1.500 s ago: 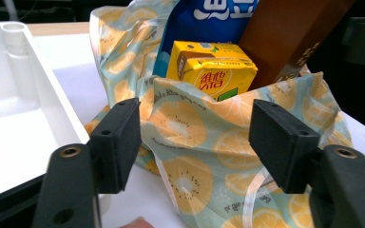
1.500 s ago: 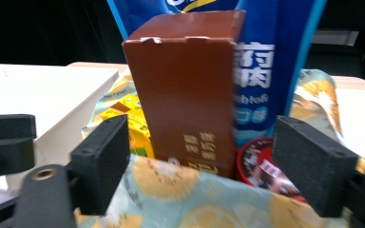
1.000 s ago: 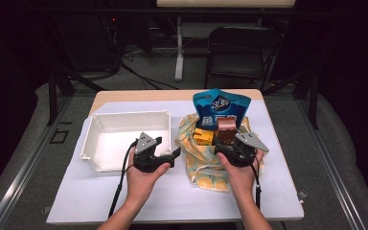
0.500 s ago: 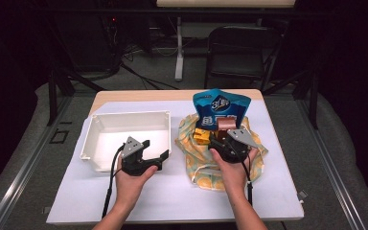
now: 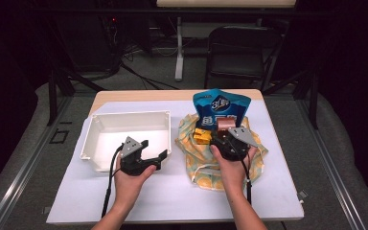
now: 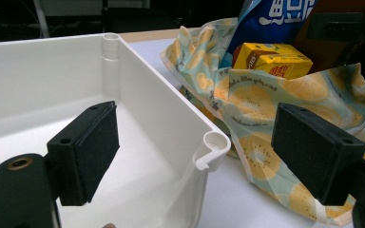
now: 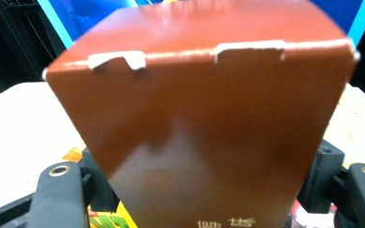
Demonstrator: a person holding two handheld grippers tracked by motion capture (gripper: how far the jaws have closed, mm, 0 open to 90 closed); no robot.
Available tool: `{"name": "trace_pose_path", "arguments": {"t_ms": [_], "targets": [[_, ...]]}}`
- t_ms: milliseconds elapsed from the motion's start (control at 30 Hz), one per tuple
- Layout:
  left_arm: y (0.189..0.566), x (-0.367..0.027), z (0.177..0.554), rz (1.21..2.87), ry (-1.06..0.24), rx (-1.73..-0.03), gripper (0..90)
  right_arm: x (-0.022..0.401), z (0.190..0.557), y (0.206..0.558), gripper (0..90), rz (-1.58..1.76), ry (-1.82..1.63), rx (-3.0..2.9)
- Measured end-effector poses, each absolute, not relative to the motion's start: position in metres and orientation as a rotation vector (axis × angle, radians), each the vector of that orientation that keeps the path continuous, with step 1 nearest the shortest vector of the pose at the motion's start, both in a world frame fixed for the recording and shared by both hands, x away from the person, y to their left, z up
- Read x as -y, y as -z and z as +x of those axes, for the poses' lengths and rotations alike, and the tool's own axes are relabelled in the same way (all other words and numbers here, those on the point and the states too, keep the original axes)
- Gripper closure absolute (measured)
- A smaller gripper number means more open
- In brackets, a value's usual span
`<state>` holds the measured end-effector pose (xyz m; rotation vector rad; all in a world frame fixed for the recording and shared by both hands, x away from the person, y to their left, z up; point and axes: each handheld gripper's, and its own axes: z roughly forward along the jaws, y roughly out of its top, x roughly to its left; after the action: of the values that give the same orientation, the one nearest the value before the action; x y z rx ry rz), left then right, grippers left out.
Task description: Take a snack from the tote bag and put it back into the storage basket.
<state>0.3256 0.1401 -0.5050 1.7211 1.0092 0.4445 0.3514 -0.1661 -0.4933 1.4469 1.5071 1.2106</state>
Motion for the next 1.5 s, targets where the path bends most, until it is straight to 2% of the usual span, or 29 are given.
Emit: {"name": "trace_pose_path", "arguments": {"t_ms": [200, 300, 433, 700, 1500], "targets": [[0.507, -0.14, 0.326, 1.725, -0.44, -1.018, 16.2, 0.166, 0.353, 0.492, 28.7, 1.443, -1.2, -1.5], [0.506, -0.14, 0.326, 1.718, -0.442, -1.013, 16.2, 0.165, 0.352, 0.492, 34.6, 1.434, -1.18, -1.487], [0.506, -0.14, 0.325, 1.712, -0.446, -1.003, 16.4, 0.167, 0.351, 0.49, 36.5, 1.421, -1.174, -1.495], [0.505, -0.139, 0.325, 1.705, -0.43, -0.974, 16.0, 0.173, 0.348, 0.48, 37.2, 1.412, -1.199, -1.512], [0.498, -0.123, 0.327, 1.722, -0.421, -0.917, 16.1, 0.19, 0.334, 0.413, 37.4, 1.322, -1.341, -1.5]]}}
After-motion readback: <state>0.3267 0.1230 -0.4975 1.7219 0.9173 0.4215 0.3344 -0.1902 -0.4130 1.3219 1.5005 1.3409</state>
